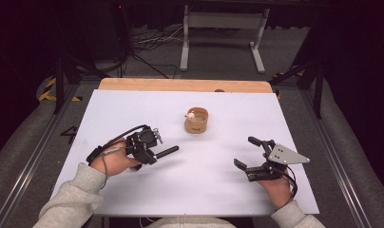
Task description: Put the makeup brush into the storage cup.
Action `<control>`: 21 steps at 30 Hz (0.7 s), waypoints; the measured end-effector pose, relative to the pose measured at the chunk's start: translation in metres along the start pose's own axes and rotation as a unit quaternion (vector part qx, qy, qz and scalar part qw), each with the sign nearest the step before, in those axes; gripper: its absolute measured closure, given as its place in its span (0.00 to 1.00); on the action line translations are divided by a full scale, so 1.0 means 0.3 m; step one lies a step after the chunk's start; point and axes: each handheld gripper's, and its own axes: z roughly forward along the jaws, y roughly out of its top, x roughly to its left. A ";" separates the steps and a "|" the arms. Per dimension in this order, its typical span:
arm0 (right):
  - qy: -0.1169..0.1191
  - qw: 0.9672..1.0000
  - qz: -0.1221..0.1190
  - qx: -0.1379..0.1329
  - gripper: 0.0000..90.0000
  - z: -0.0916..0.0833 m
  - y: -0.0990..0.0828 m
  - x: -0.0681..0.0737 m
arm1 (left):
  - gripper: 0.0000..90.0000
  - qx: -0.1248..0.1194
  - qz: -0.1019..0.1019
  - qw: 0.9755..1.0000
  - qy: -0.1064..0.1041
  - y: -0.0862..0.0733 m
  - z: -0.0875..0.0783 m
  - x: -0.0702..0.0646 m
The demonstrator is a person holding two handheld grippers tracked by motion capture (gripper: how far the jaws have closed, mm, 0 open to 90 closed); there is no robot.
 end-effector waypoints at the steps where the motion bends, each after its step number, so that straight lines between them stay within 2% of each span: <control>1: 0.002 1.000 -0.001 0.002 0.09 -0.001 0.002 0.003 | 0.79 -0.006 0.002 1.000 0.000 0.004 -0.003 -0.005; 10: 0.018 1.000 -0.022 0.006 0.09 0.007 0.019 0.029 | 0.79 -0.015 0.029 0.999 -0.017 0.044 -0.017 -0.044; 12: 0.023 0.999 -0.023 0.008 0.09 0.011 0.021 0.035 | 0.79 -0.013 0.042 0.999 -0.026 0.058 -0.022 -0.057; 18: 0.039 0.999 -0.026 0.010 0.10 0.025 0.026 0.052 | 0.79 -0.015 0.074 0.997 -0.029 0.091 -0.039 -0.102; 21: 0.047 0.998 -0.029 0.014 0.10 0.034 0.026 0.060 | 0.79 -0.013 0.080 0.996 -0.031 0.103 -0.041 -0.119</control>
